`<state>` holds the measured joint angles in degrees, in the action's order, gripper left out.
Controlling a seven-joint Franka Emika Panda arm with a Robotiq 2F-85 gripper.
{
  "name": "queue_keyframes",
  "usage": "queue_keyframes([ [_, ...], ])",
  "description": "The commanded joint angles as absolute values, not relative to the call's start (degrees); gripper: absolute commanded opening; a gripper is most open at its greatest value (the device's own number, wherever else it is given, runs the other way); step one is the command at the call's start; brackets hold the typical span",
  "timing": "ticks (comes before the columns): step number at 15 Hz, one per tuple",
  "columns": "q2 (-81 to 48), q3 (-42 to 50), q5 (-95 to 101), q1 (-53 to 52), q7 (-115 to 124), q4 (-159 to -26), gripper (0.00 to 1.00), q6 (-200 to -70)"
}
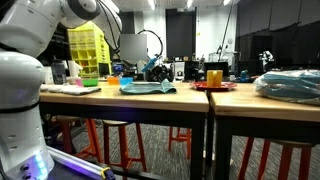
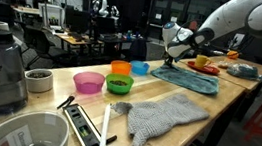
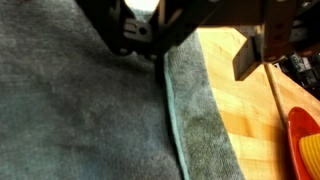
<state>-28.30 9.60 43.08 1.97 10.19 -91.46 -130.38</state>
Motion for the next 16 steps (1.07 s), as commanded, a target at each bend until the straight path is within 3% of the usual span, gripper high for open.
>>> queue_keyframes([
  [1,-28.94,10.69,45.04,1.14,12.63,-90.68,0.59,-130.69],
  [2,-28.86,10.67,45.23,1.13,12.85,-90.83,0.65,-130.69],
  [3,-28.82,10.68,45.43,1.11,13.18,-90.88,0.64,-130.72],
  [7,-28.66,10.79,46.05,1.13,14.54,-90.86,0.76,-130.89],
  [13,-28.64,11.16,46.60,1.19,16.36,-90.26,0.69,-130.91],
  [16,-28.90,11.47,46.74,1.22,17.12,-89.65,0.71,-130.88],
])
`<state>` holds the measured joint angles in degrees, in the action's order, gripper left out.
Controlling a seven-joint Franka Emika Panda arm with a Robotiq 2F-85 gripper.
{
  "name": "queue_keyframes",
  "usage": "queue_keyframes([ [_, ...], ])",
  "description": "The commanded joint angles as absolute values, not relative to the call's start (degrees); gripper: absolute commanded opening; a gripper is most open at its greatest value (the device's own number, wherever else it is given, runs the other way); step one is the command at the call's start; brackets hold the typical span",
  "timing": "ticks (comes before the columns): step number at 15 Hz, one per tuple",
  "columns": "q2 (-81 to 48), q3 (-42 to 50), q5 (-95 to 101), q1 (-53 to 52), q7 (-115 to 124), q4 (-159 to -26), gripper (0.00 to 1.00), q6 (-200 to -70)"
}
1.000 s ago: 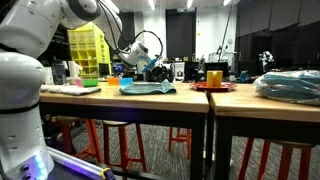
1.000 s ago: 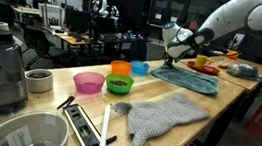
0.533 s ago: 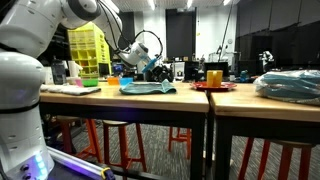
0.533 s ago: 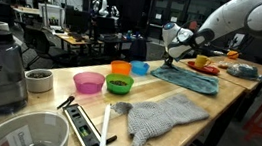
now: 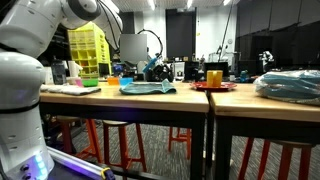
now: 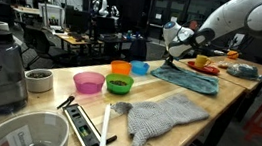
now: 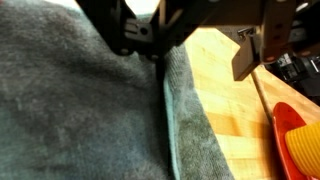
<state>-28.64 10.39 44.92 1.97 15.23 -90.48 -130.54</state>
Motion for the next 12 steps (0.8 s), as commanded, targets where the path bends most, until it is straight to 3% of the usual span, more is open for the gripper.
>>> queue_keyframes([
  [1,-29.00,11.60,46.82,1.23,17.31,-89.42,0.72,-130.88],
  [12,-31.86,12.90,49.07,1.62,21.02,-85.84,0.69,-130.35],
])
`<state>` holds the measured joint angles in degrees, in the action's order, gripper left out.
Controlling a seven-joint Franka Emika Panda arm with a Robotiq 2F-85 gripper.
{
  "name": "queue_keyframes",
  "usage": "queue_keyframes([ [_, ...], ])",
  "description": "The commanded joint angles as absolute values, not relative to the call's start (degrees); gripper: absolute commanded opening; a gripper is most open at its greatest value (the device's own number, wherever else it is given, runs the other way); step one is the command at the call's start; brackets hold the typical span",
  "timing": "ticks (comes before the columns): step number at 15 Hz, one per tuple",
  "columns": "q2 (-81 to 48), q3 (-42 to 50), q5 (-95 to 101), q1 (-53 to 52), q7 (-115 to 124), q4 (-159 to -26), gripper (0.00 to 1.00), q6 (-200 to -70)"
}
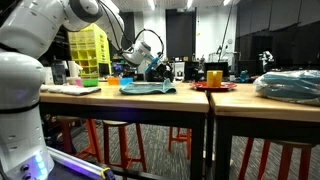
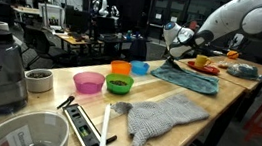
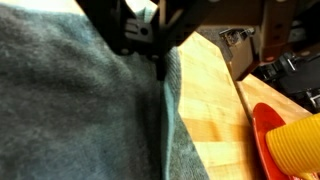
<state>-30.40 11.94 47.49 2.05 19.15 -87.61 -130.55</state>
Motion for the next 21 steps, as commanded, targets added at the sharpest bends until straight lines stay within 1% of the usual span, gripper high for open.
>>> queue_keyframes([
  [1,-32.26,13.07,49.01,1.67,21.37,-85.45,0.68,-130.26],
  [10,-34.67,15.08,50.30,1.29,26.22,-82.62,0.67,-130.12],
  [13,-35.02,15.45,51.43,1.20,29.03,-82.19,0.70,-130.19],
  [18,-34.95,15.85,52.97,1.04,34.50,-82.25,0.69,-130.20],
  [21,-34.80,15.69,53.69,1.12,37.22,-82.45,0.70,-130.17],
])
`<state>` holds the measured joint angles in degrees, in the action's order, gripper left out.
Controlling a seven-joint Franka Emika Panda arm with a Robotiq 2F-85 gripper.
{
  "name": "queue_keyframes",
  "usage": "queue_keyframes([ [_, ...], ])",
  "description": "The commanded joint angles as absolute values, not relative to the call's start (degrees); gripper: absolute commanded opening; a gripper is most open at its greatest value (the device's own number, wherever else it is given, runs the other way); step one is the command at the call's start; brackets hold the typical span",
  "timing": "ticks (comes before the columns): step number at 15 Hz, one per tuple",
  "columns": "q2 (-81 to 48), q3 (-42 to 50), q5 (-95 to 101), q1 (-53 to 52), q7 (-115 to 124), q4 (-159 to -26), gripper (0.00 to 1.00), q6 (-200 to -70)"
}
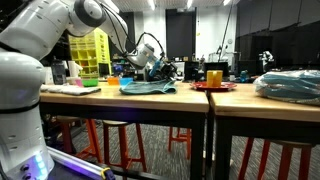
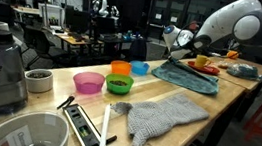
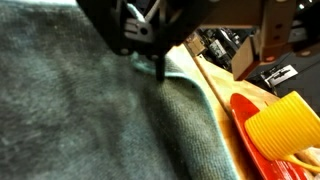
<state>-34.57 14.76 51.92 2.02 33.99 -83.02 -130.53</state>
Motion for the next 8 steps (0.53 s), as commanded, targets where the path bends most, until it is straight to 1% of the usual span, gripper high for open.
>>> queue_keyframes([
  [1,-34.73,15.57,53.77,1.19,37.82,-82.52,0.71,-130.14],
  [5,-34.12,14.60,52.56,1.61,38.47,-83.00,0.74,-130.02],
  [8,-33.87,14.26,52.36,1.55,39.28,-83.08,0.74,-130.26],
])
